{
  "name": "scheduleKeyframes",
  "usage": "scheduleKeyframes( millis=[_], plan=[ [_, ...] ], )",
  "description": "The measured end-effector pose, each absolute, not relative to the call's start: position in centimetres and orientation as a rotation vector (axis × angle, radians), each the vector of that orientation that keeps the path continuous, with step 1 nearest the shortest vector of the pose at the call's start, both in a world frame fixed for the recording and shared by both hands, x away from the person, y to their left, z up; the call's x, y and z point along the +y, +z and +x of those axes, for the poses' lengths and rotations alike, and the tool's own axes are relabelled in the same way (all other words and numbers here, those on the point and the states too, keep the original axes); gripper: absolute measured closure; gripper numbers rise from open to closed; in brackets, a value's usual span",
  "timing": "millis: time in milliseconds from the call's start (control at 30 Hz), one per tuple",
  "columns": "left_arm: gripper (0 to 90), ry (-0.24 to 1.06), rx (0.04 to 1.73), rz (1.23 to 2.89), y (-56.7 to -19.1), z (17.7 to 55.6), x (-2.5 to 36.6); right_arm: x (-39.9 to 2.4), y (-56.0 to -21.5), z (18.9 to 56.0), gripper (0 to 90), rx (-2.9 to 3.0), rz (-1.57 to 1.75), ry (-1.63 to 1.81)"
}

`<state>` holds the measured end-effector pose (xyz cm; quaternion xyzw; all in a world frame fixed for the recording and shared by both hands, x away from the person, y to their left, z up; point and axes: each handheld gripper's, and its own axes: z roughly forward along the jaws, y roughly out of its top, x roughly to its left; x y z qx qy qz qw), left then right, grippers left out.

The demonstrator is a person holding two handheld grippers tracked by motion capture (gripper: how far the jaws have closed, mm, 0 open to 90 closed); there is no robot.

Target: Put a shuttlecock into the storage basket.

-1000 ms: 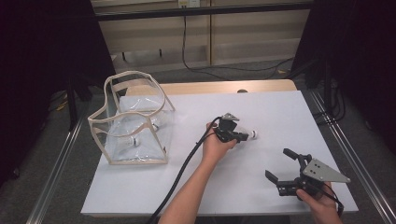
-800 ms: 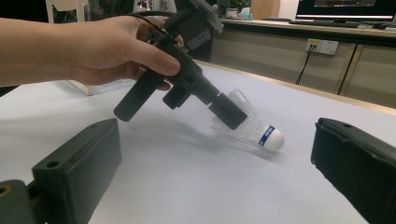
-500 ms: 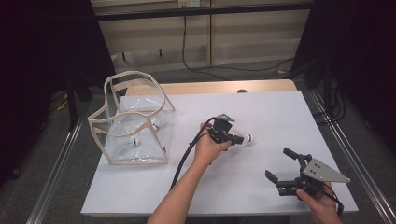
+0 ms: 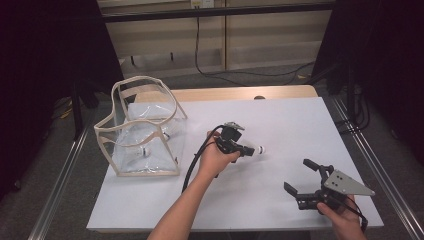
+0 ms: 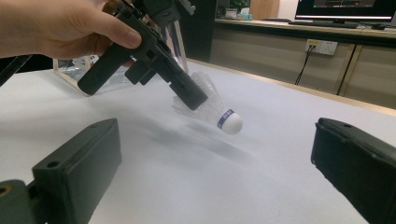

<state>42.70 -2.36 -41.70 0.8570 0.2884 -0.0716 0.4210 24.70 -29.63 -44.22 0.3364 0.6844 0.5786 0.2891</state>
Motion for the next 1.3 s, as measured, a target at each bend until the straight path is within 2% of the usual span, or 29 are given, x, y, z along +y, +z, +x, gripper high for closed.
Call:
scheduleKeyframes(
  millis=[1300],
  plan=[
    [89.8,-0.193,0.789,2.218,-38.5,42.3,2.5,-29.6,-44.2,24.7,1.1,1.83,0.897,1.544]
  ],
)
